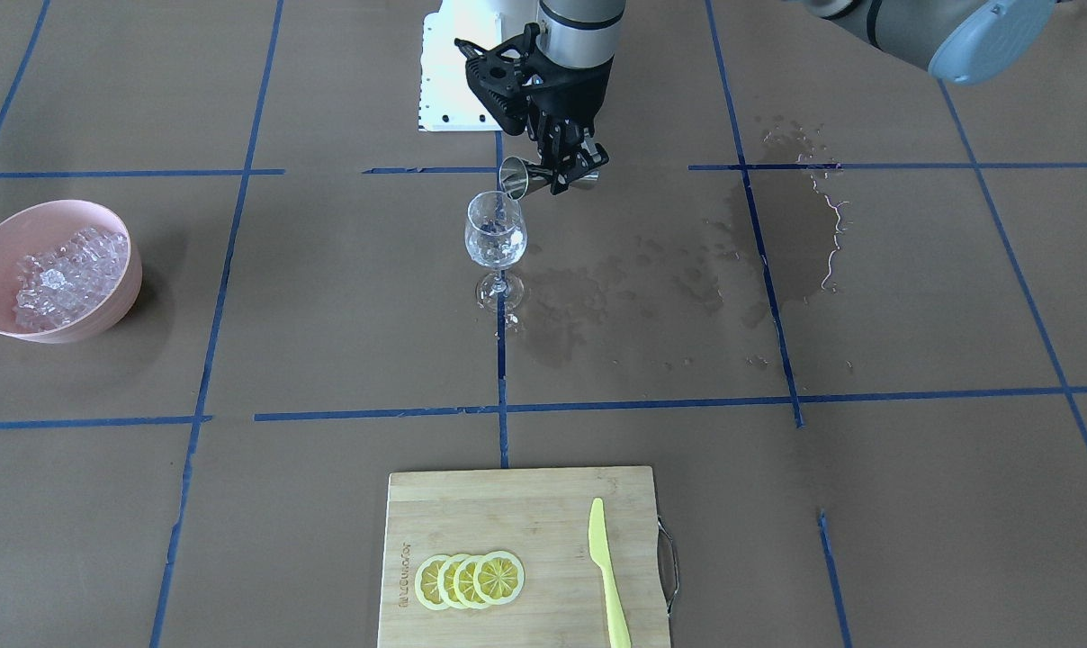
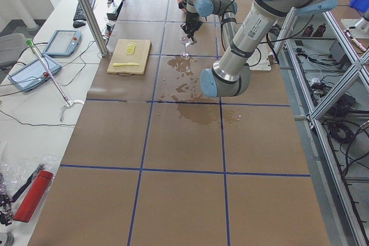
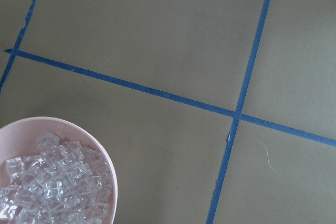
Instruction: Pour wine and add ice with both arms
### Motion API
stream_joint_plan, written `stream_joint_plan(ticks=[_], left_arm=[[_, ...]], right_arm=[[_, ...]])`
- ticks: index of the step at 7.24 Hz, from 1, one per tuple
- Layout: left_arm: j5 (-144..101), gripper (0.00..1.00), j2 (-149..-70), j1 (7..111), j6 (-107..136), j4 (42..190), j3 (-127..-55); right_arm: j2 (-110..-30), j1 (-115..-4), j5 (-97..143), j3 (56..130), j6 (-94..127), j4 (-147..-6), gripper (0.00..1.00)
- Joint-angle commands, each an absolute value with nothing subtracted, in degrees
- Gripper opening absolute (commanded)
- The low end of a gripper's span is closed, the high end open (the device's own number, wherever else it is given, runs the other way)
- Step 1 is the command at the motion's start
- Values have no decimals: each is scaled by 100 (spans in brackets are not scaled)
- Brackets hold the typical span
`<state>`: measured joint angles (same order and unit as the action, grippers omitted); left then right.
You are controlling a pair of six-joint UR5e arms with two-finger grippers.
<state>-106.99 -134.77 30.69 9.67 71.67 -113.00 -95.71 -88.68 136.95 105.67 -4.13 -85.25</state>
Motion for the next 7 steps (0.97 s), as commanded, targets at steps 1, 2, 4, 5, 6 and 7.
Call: stream_joint_plan(ticks=[1,2,4,5,6,7], left_arm=[[-10714,0,-13351,3356,967,7425,-11644],[-10714,0,-13046,3514,967,7836,-11854],[-10705,0,-12404,3822,1115,8898,-11979],[-10696,0,-11966,3928,1690,9599,-12067],[-10696,0,-11527,4007,1896,10224,-12146],[-10661,0,-11105,4051,2351,10657,-12338]], right_arm=[[-9571,-8868,13711,10573,-413,-8525,100],[-9571,-8868,13711,10573,-413,-8525,100],[-9571,-8868,13720,10591,-413,-8525,100],[-9571,-8868,13720,10600,-413,-8525,100],[-9571,-8868,13720,10600,-413,-8525,100],[-9580,-8868,13720,10608,-413,-8525,100]])
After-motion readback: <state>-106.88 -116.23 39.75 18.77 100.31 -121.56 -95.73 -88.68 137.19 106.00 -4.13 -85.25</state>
